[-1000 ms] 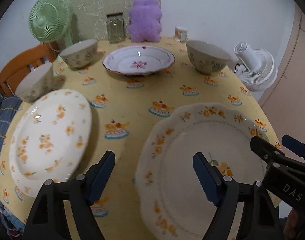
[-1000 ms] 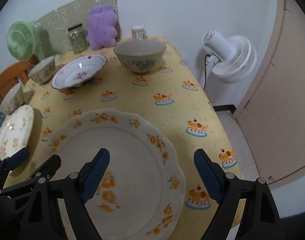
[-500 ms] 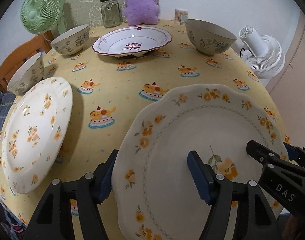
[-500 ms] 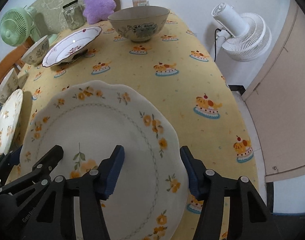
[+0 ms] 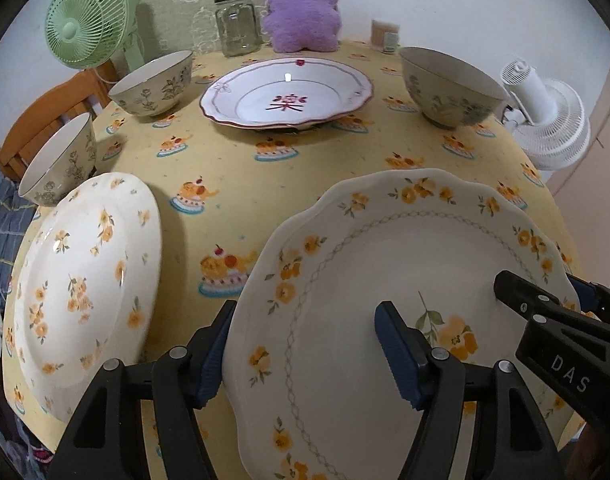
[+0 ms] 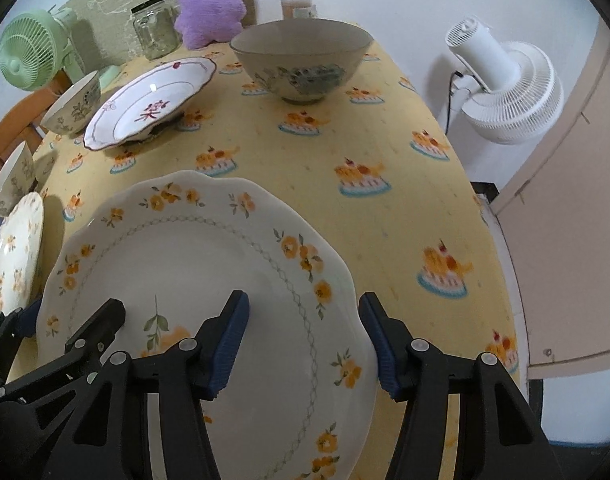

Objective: Organize plates and bowls

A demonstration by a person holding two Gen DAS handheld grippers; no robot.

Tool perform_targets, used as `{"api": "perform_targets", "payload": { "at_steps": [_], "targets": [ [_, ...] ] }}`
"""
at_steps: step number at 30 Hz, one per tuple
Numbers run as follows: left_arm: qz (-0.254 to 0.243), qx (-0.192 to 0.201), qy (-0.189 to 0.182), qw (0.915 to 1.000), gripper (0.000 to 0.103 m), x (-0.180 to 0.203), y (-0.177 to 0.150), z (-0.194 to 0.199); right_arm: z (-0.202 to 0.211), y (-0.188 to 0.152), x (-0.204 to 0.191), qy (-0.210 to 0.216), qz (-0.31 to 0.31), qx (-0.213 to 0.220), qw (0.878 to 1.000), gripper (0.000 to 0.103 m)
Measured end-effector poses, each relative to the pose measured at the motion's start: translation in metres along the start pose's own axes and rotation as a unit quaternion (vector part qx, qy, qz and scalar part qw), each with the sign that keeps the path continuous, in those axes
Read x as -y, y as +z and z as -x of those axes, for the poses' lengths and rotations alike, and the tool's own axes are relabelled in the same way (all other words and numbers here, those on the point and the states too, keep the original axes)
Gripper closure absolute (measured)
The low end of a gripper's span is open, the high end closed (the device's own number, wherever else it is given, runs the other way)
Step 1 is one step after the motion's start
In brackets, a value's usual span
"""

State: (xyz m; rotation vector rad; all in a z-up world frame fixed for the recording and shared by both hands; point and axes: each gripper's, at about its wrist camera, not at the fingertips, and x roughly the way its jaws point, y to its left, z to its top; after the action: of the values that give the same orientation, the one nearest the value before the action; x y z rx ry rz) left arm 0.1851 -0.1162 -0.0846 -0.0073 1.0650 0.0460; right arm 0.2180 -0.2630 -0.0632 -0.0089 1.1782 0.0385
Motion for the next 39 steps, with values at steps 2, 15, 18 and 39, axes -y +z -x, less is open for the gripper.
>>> {"api": "perform_targets", "payload": {
  "at_steps": [2, 15, 18, 39],
  "targets": [
    [0.011, -0.005, 0.003, 0.9999, 0.033, -0.005, 0.005, -0.004, -0.003, 0.007, -0.003, 0.003, 0.001, -0.001, 1.0, 0.042],
    [0.047, -0.01, 0.014, 0.9987, 0.033, -0.015, 0.02, -0.017, -0.022, 0.034, -0.017, 0.011, 0.003, -0.006, 1.0, 0.042],
    [0.047, -0.011, 0.016, 0.9987, 0.033, -0.015, 0.019, -0.016, -0.023, 0.033, -0.015, 0.013, 0.0, -0.006, 1.0, 0.042],
    [0.059, 0.023, 0.017, 0.9979, 0.01, -0.041, 0.009, 0.031, 0.029, 0.013, -0.025, 0.01, 0.005, 0.06, 0.998, 0.019]
  ]
}}
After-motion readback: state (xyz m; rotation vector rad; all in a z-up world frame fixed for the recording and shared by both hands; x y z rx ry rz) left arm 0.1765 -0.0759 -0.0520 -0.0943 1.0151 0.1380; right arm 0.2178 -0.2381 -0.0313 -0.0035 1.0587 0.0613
